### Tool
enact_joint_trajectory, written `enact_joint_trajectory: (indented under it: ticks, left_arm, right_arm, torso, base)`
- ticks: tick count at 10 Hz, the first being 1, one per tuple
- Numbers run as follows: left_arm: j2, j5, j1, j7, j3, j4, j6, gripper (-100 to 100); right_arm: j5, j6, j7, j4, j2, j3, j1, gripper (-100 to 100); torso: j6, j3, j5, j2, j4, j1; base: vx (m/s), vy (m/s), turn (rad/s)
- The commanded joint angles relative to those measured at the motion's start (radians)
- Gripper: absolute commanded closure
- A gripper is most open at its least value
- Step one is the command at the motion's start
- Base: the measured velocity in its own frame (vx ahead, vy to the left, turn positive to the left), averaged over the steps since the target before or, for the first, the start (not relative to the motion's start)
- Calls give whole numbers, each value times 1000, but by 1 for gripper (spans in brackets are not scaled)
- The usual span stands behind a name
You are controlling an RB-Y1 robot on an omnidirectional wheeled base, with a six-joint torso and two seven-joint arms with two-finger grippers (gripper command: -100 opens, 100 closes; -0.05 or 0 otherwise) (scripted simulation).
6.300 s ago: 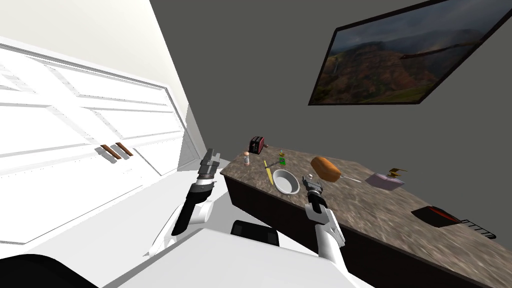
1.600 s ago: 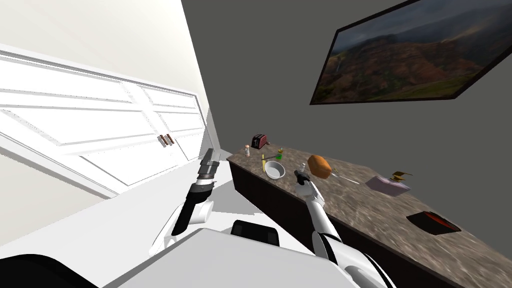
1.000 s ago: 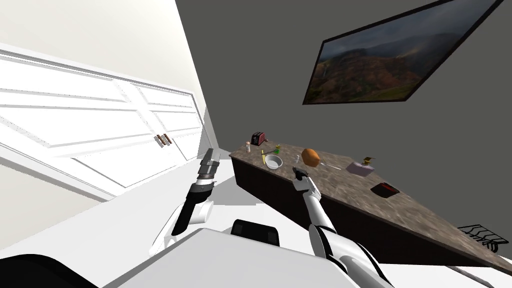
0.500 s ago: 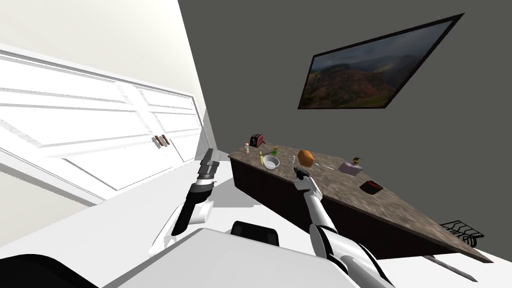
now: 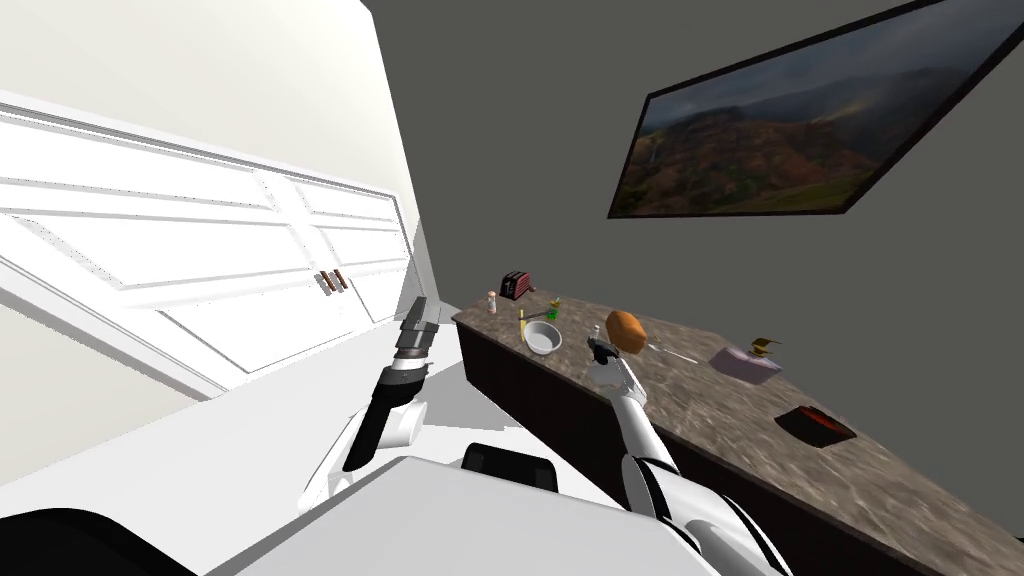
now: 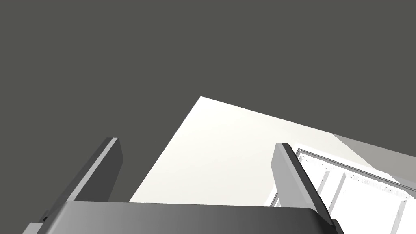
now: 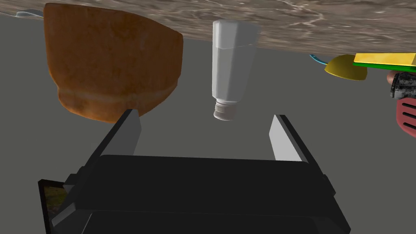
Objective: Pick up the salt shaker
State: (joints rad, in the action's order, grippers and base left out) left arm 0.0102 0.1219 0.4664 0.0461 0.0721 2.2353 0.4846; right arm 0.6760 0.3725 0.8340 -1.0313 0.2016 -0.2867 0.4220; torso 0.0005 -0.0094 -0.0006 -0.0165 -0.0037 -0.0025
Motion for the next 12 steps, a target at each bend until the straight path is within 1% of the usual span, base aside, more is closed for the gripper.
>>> enact_joint_trajectory:
  ticks: [1, 2, 3, 4, 5, 6, 7, 8, 9, 10, 11, 12]
  left_arm:
    - [0, 0, 0, 0, 0, 0, 0, 0]
    - [0, 0, 0, 0, 0, 0, 0, 0]
    - [0, 0, 0, 0, 0, 0, 0, 0]
    - [0, 0, 0, 0, 0, 0, 0, 0]
    - [0, 0, 0, 0, 0, 0, 0, 0]
    - [0, 0, 0, 0, 0, 0, 0, 0]
    - [0, 0, 0, 0, 0, 0, 0, 0]
    - [0, 0, 0, 0, 0, 0, 0, 0]
    - [0, 0, 0, 0, 0, 0, 0, 0]
    - [0, 0, 0, 0, 0, 0, 0, 0]
    - [0, 0, 0, 0, 0, 0, 0, 0]
    - [0, 0, 0, 0, 0, 0, 0, 0]
  right_arm:
    - [10, -11, -21, 7, 0, 4, -10, -100]
    - [13, -16, -29, 10, 0, 6, -15, -100]
    - [9, -11, -21, 7, 0, 6, -11, -100]
    - [10, -12, -24, 8, 0, 6, -11, 0]
    - [-16, -62, -54, 58, 50, 31, -13, -100]
    - [-16, -69, -54, 62, 56, 31, -13, -100]
    - [-41, -108, -84, 104, 98, 57, -15, -100]
    - [-41, -125, -84, 117, 111, 57, -15, -100]
    - [-66, -158, -114, 159, 150, 82, -17, -100]
    - [-66, -182, -114, 172, 167, 82, -17, -100]
    - [-92, -211, -145, 208, 205, 108, -19, -100]
    - [-92, -232, -145, 227, 222, 108, -19, -100]
  torso:
    - [0, 0, 0, 0, 0, 0]
    - [0, 0, 0, 0, 0, 1]
    - [0, 1, 0, 2, 0, 0]
    - [1, 4, 0, 7, 1, 2]
    - [1, 6, 1, 12, 2, 5]
    - [1, 6, 2, 11, 2, 10]
    - [0, 6, 3, 11, 2, 12]
    - [0, 6, 3, 11, 2, 15]
    - [0, 6, 3, 11, 2, 14]
    - [0, 6, 3, 11, 2, 16]
    - [0, 6, 3, 11, 2, 14]
    - [0, 6, 3, 10, 2, 15]
  base:
    - [219, -66, 149]
    - [184, -102, 121]
    - [78, -57, 31]
    - [16, -10, -3]
    - [68, 67, -33]
    - [66, 99, -30]
    - [69, 134, -28]
    - [55, 119, -24]
    - [72, 142, -26]
    - [66, 115, -29]
    - [81, 130, -32]
    - [67, 99, -22]
